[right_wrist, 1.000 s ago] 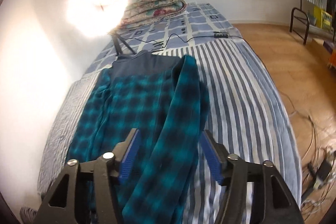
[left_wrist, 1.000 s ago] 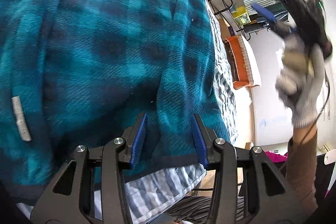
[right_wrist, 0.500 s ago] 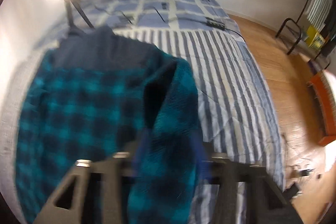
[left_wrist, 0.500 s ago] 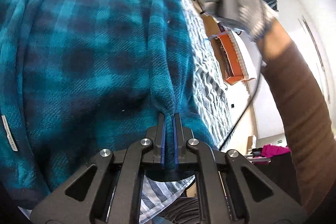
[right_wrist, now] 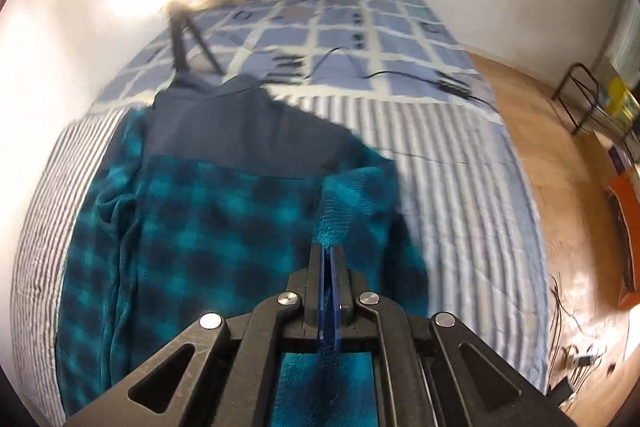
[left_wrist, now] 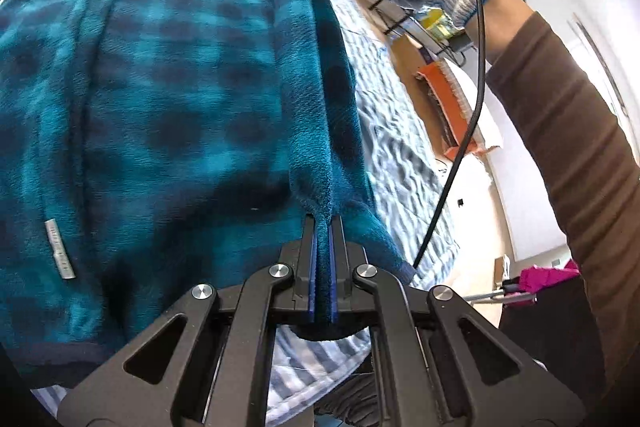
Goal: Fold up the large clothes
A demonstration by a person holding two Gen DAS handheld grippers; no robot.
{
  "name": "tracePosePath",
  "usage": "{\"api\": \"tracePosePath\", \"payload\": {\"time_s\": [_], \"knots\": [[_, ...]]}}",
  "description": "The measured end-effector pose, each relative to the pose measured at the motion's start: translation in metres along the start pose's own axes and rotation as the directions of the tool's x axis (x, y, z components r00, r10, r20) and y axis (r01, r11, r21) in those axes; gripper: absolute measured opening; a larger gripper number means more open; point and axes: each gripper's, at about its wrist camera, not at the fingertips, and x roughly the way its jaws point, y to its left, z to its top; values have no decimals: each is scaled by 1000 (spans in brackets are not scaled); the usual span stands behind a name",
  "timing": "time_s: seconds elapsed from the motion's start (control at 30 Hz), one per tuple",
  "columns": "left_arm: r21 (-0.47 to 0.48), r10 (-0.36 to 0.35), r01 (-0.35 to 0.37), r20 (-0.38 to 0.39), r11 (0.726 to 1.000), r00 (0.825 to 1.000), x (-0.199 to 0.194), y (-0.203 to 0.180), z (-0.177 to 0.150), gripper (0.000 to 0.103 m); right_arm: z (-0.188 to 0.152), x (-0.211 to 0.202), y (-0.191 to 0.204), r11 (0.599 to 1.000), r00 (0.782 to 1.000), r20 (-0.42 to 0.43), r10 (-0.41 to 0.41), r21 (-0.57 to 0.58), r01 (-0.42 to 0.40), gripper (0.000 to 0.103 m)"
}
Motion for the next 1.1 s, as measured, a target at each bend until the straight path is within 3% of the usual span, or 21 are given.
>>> {"api": "tracePosePath", "payload": {"time_s": [0.27,0.33,0.4,0.5,0.63,0.7,0.77,0.8,0.93,1.1], "knots": [[-4,95,-95,-46,995,994,6,10,-8,2,-6,59,38,998,997,-64,38,-52,-41,4],[2,110,-110,-44,994,993,2,9,-10,2,-8,51,33,997,996,-49,78,-18,-79,25],[12,140,-140,-33,990,990,-4,8,-12,5,-12,25,23,990,990,-10,142,-1,-142,30],[27,155,-156,12,987,988,-20,4,-14,11,-25,-16,3,985,984,34,175,3,-175,35],[76,135,-140,63,987,989,-42,-8,-19,11,-66,-64,-35,978,978,66,198,55,-202,43],[122,110,-119,74,985,991,-48,-19,-24,17,-92,-78,-53,973,976,60,211,83,-216,43],[179,95,-107,75,978,993,-50,-33,-28,38,-120,-87,-70,966,972,53,227,118,-232,43],[207,92,-106,76,973,993,-51,-38,-29,40,-134,-90,-78,960,970,51,237,142,-242,43],[304,135,-155,84,940,987,-44,-52,-35,40,-190,-98,-97,930,955,41,293,222,-295,43],[351,188,-204,78,914,979,-25,-54,-33,40,-237,-97,-105,902,939,22,343,273,-336,43]]}}
